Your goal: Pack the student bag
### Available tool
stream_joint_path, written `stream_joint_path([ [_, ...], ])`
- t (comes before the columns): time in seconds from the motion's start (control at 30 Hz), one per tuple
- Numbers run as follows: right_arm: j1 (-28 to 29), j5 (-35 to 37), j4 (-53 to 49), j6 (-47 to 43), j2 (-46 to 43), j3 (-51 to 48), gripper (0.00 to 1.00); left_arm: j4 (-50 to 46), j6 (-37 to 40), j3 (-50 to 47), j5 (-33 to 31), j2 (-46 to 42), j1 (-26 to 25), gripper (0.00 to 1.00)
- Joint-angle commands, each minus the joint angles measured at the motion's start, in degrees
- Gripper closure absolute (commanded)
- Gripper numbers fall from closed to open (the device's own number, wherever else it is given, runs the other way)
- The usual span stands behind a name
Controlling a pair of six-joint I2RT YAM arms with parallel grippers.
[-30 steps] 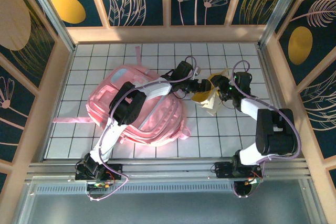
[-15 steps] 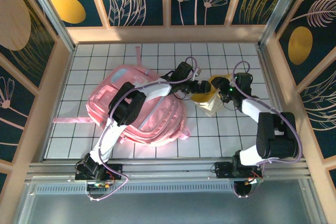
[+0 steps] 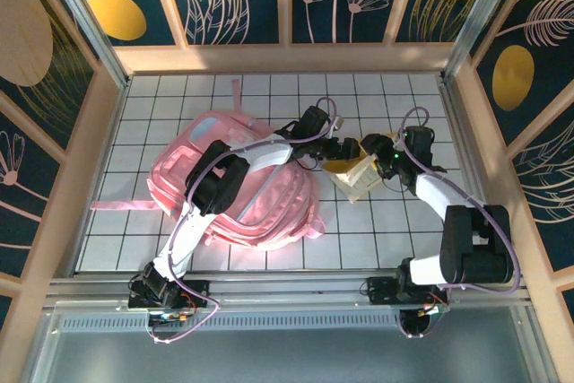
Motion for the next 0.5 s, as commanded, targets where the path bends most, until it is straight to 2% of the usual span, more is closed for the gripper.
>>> stream_joint_path([
  [0.0, 0.6, -2.15, -0.59, -1.04, -1.24, -1.69, 0.34, -5.53, -2.0, -2.49, 1.25, 0.21, -1.18, 0.01],
  [0.47, 0.6, -2.54, 3.8, 1.77, -2.92, -4.6, 0.33, -3.61, -3.19, -4.14, 1.66, -0.2, -1.19, 0.01],
])
